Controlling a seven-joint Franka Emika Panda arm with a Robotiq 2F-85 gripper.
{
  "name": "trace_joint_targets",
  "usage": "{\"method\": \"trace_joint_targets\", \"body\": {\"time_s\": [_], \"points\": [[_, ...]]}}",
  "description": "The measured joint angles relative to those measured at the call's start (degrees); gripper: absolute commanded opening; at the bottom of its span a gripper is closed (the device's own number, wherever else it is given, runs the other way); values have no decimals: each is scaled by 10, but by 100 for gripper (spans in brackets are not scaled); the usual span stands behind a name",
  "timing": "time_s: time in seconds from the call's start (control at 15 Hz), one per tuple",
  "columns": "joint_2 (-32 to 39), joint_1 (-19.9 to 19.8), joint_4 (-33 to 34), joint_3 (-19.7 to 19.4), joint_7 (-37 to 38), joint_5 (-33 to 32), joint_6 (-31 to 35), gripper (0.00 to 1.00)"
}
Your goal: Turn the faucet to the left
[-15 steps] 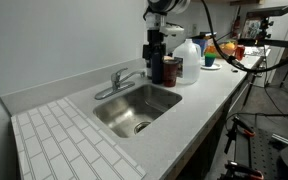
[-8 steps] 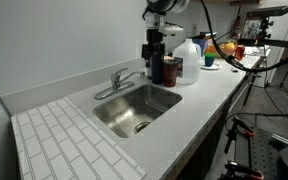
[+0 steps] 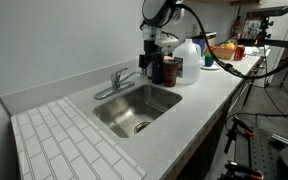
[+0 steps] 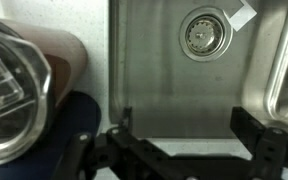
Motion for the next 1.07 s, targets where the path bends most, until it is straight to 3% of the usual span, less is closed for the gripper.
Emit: {"method": "trace_joint_targets", "body": {"time_s": [1.07], "points": [[27, 7, 34, 51, -13, 1, 27, 100]]}}
